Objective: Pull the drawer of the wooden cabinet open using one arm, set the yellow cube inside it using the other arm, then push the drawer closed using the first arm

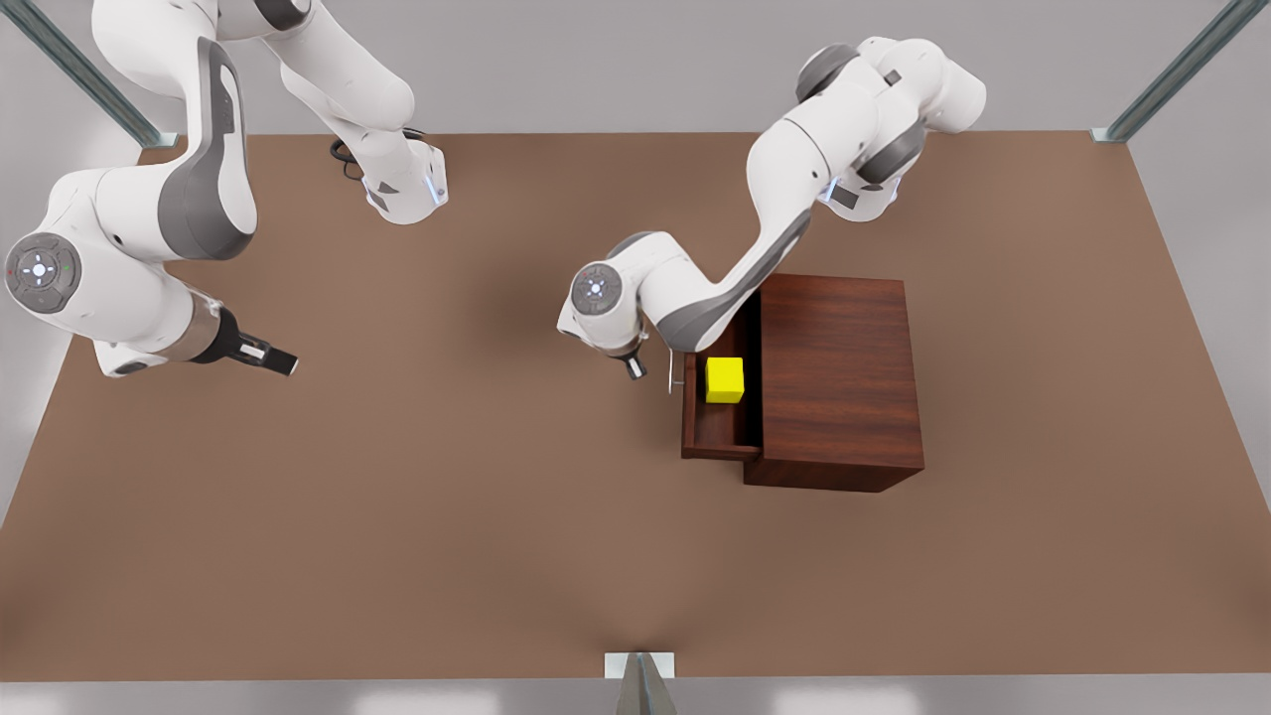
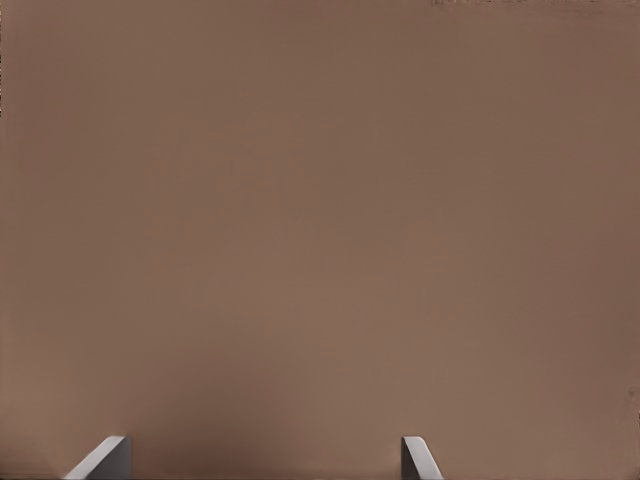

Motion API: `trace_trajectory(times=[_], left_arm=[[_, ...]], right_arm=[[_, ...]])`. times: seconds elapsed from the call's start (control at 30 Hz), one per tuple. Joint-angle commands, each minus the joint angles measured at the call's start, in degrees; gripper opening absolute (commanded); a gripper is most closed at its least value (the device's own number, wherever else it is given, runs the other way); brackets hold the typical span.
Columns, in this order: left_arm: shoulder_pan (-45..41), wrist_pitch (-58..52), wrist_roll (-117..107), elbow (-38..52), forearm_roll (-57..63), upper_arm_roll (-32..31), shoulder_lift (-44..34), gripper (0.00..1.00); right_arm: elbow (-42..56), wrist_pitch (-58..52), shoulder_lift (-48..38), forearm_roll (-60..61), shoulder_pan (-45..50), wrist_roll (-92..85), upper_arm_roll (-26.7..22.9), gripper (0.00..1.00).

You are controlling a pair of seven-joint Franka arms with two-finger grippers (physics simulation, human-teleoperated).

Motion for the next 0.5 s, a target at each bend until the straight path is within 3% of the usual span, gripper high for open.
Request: trace_trajectory(times=[0.0, 0.47], left_arm=[[0.0, 0.1, 24.8, -0.1, 0.2, -0.1, 0.1, 0.00], [2.2, -2.4, 32.2, -4.8, 5.5, -0.2, -0.1, 0.00]], right_arm=[[0.0, 0.0, 0.0, 0.0, 0.0, -15.5, 0.0, 1.00], [0.0, 0.5, -0.1, -0.3, -0.4, -15.5, 0.0, 1.00]])
